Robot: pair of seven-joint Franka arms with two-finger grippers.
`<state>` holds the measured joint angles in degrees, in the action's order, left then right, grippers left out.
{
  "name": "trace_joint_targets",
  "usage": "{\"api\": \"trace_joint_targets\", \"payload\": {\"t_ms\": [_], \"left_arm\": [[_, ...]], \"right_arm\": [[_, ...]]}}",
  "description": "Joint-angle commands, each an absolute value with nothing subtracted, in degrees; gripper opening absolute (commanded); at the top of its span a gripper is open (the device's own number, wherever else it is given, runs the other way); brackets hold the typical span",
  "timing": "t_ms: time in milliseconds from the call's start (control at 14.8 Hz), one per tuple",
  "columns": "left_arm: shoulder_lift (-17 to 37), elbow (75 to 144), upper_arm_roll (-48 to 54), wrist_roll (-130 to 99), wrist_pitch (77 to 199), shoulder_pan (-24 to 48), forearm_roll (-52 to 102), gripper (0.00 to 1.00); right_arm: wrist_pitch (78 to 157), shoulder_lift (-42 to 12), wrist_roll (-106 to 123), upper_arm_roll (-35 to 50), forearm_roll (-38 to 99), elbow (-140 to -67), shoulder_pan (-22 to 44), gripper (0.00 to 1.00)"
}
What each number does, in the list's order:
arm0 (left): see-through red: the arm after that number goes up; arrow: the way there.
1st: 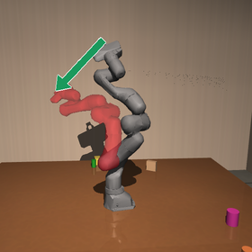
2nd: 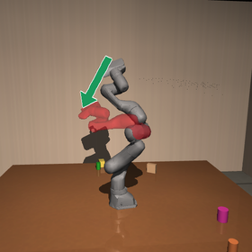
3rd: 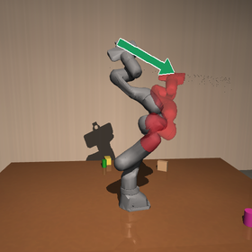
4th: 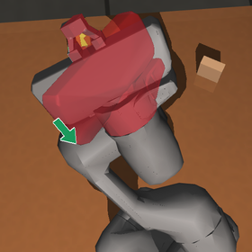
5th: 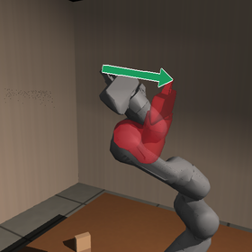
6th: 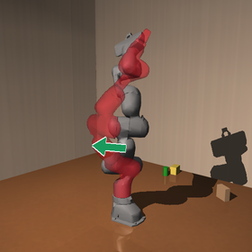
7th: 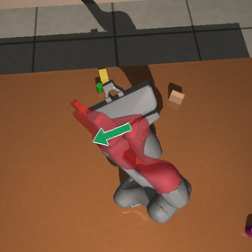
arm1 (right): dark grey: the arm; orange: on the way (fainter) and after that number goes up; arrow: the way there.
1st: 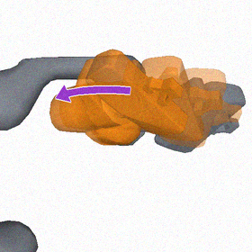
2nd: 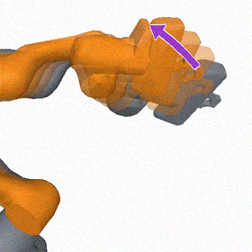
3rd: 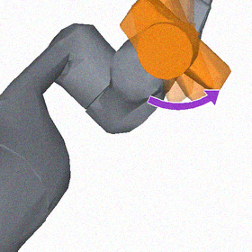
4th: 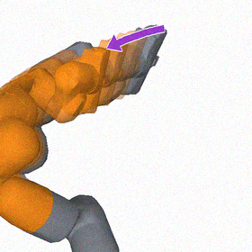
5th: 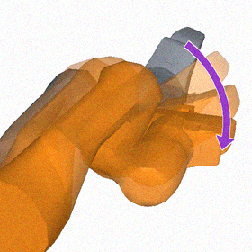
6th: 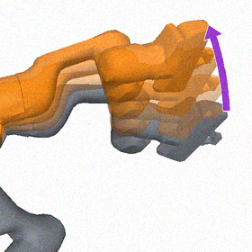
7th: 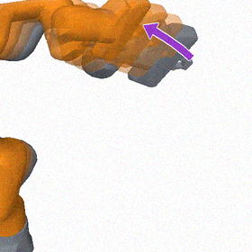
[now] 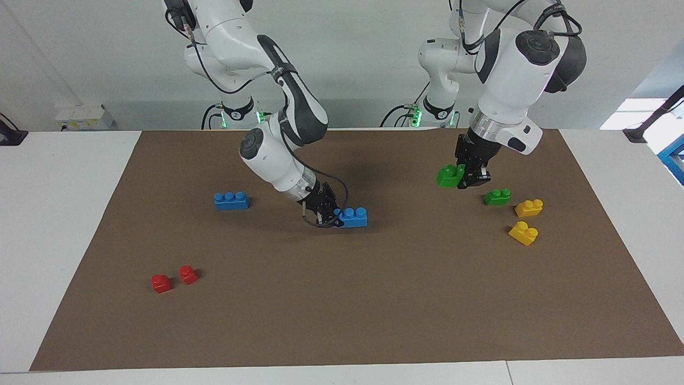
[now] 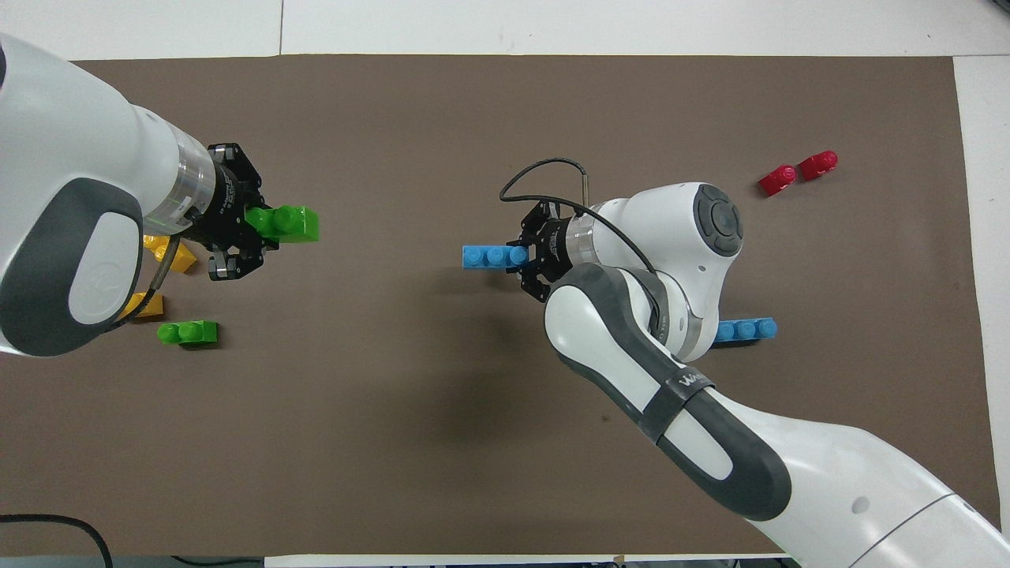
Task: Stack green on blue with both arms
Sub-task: 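Carry the blue brick to the table center with the right gripper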
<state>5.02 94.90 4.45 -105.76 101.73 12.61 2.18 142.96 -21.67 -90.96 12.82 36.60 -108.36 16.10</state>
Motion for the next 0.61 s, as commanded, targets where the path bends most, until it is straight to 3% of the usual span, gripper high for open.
{"api": "trace_joint_targets", "payload": {"t_ms": [0,539], "left_arm": [[4.0,96.2,3.8,-106.6,102.7,14.0,2.8,0.0],[4.1,99.8,3.8,-110.5,107.3,18.5,2.5,0.0]], "right_arm": [[145.1,-22.3,-91.6,12.7,37.9,-109.0,16.6,0.0],[149.2,-23.3,-91.5,12.7,37.9,-111.3,18.4,0.0]]}}
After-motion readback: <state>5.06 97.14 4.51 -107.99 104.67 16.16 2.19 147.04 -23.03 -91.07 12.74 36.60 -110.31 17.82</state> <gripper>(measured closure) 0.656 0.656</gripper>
